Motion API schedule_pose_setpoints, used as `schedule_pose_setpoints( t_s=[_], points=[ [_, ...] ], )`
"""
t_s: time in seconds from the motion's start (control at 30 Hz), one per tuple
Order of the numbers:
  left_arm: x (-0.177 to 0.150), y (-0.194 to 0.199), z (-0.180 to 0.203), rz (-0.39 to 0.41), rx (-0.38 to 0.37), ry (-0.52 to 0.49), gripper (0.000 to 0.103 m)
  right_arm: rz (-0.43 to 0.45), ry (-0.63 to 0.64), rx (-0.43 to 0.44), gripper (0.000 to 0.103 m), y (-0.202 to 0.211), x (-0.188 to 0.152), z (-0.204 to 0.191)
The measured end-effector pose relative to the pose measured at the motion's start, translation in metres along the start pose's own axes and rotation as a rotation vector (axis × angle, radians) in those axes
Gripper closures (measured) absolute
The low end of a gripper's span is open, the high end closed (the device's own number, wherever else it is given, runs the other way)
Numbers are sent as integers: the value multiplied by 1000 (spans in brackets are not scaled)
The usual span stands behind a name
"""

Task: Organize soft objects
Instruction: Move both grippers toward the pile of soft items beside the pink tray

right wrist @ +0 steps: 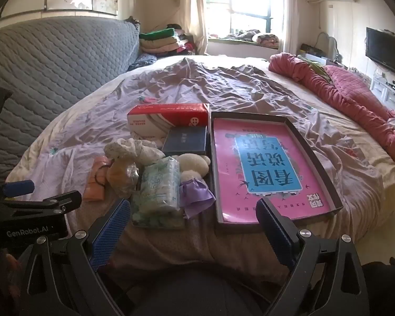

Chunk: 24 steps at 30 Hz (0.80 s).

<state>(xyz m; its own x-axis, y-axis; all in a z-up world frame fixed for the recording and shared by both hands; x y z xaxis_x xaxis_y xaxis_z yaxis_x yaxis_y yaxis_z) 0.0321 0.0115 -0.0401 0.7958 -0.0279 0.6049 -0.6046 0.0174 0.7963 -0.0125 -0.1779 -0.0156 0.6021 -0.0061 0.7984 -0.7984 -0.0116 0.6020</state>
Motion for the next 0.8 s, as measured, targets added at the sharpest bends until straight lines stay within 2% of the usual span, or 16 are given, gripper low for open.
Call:
schedule_pose_setpoints(
  t_s=[0.8],
  points=[
    [-2,-11,-14,-17,-40,74,3,-17,19,3,7,-6,-2,-7]
  ],
)
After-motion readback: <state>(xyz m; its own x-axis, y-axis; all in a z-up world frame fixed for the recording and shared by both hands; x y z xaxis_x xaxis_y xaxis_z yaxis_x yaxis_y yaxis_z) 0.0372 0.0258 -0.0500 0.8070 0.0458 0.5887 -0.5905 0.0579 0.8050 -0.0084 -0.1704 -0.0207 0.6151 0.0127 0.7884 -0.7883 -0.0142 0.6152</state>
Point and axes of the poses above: each gripper's, at about its wrist camera, not at the fingertips, and y roughly against the way its jaws point, z to its right, x to its top, the point moved 5 cm from there along -y, roughly the way its jaws point, and after that the axes turned 4 degrees about z, right-handed, at the moved point
